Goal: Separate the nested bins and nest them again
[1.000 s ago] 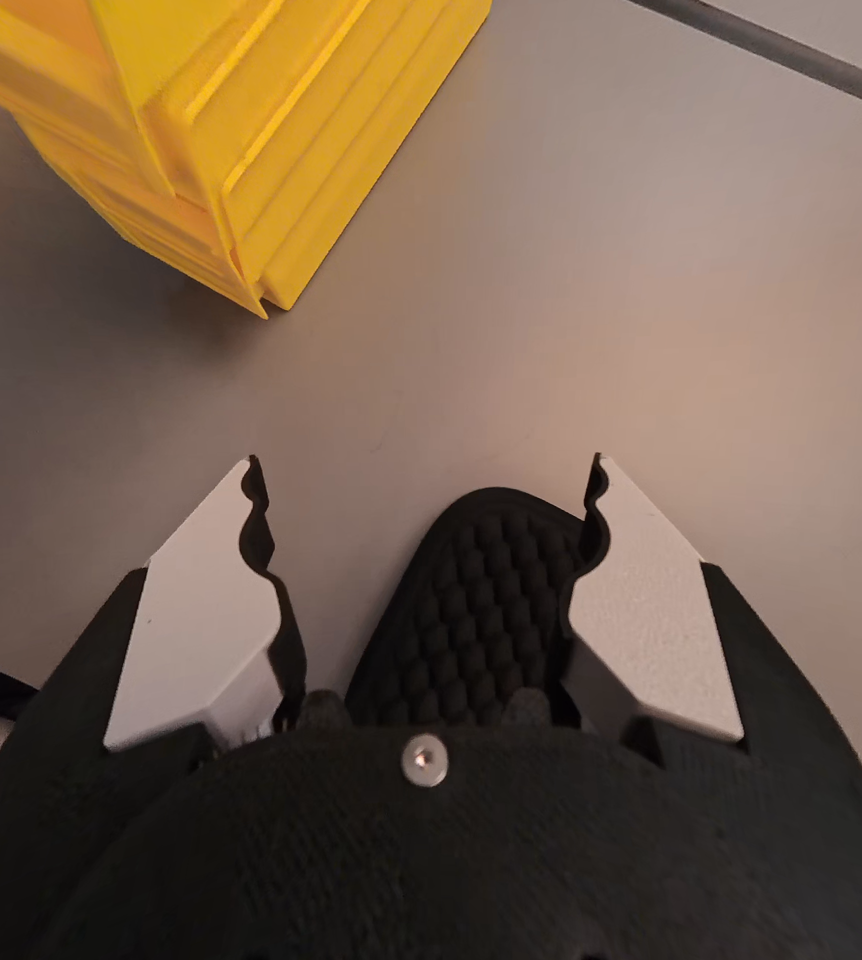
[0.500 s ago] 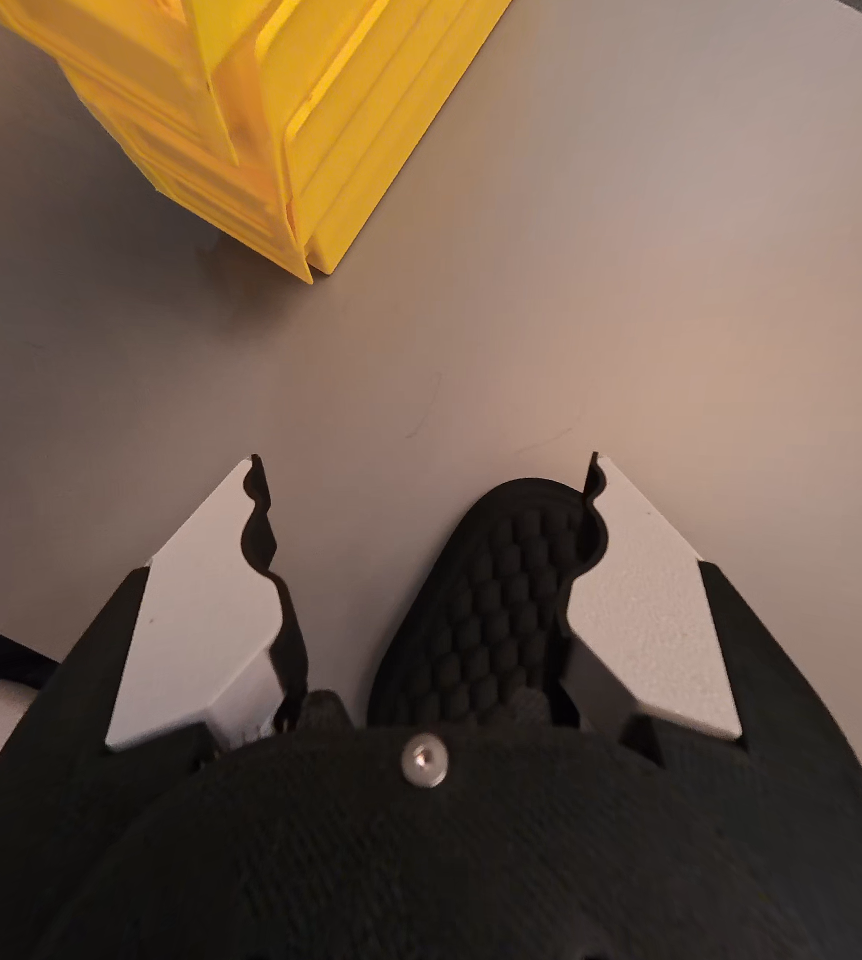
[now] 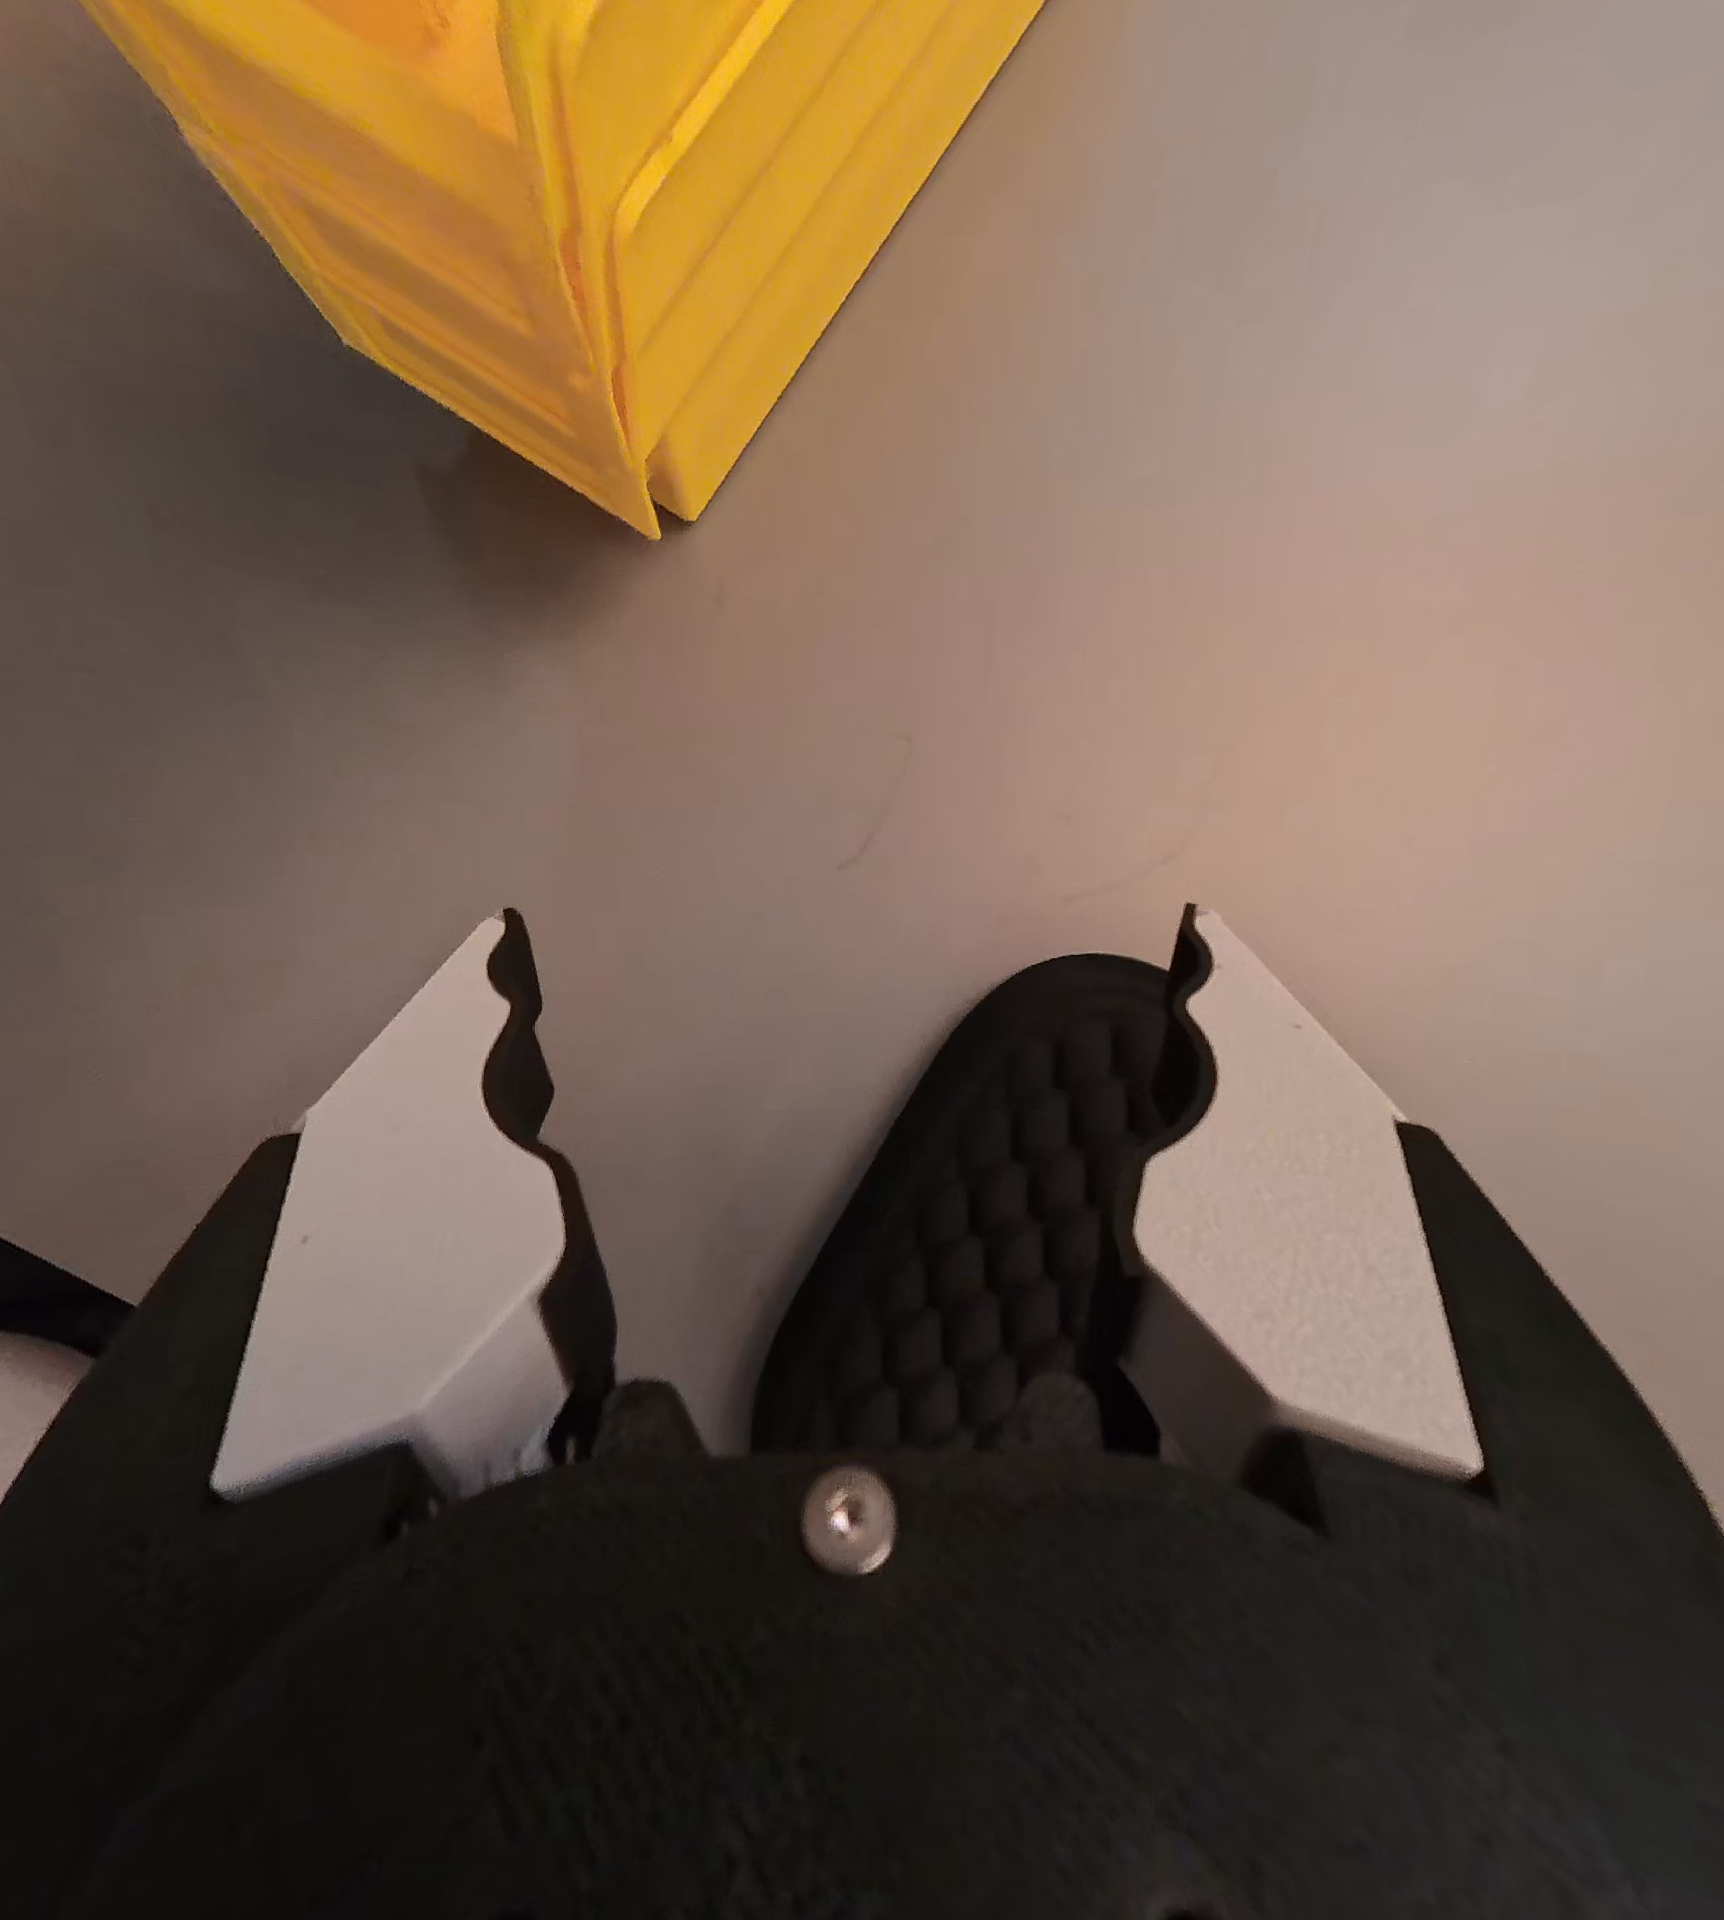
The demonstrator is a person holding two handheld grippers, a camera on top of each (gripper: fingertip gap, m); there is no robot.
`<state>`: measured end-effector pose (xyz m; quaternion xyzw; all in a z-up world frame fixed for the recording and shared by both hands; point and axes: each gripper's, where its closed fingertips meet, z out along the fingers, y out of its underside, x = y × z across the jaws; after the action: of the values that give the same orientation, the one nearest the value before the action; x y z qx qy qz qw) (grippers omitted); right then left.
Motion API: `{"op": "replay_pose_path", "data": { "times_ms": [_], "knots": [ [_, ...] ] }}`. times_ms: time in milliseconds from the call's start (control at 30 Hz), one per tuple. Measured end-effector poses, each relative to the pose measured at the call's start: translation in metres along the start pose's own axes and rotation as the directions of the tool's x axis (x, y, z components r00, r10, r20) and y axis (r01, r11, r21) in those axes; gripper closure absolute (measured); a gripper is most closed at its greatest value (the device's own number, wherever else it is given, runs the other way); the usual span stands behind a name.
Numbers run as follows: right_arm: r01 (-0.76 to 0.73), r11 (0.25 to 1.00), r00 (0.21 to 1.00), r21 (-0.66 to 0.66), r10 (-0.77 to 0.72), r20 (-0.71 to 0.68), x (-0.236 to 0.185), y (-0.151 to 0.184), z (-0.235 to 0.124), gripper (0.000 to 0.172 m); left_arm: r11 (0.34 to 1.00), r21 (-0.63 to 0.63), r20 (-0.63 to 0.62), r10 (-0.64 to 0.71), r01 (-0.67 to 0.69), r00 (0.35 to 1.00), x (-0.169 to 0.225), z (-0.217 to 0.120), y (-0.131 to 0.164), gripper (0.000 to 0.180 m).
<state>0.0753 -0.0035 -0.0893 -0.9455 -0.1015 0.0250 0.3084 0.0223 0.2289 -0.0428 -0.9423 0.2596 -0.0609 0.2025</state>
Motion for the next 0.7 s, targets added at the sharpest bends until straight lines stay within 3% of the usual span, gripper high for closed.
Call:
{"op": "replay_pose_path", "data": {
  "times_ms": [367,467,533,600,700],
  "knots": [
    [-0.016,1.000,1.000,-0.019,0.017,0.016,0.000,0.010,0.003,0.051,0.989,-0.146,-0.071,0.025,-0.035,0.997,0.000,0.007,0.011,0.045],
    [-0.028,0.999,1.000,-0.022,0.028,0.002,0.006,0.015,0.000,0.051,0.971,-0.235,-0.181,0.010,-0.053,0.983,0.003,-0.016,0.017,0.053],
    [-0.041,0.999,0.999,-0.030,0.040,-0.009,0.011,0.018,-0.001,0.051,0.984,-0.167,-0.230,0.014,-0.054,0.973,-0.004,-0.045,-0.001,0.064],
    [-0.048,0.998,0.999,-0.032,0.048,-0.008,0.013,0.019,-0.001,0.051,0.994,-0.060,-0.174,0.085,-0.096,0.981,-0.031,-0.079,-0.024,0.065],
    [-0.045,0.999,0.999,-0.030,0.045,0.000,0.012,0.016,-0.001,0.051,0.969,0.111,0.098,0.211,-0.222,0.973,-0.105,-0.134,-0.058,0.074]
  ]
}}
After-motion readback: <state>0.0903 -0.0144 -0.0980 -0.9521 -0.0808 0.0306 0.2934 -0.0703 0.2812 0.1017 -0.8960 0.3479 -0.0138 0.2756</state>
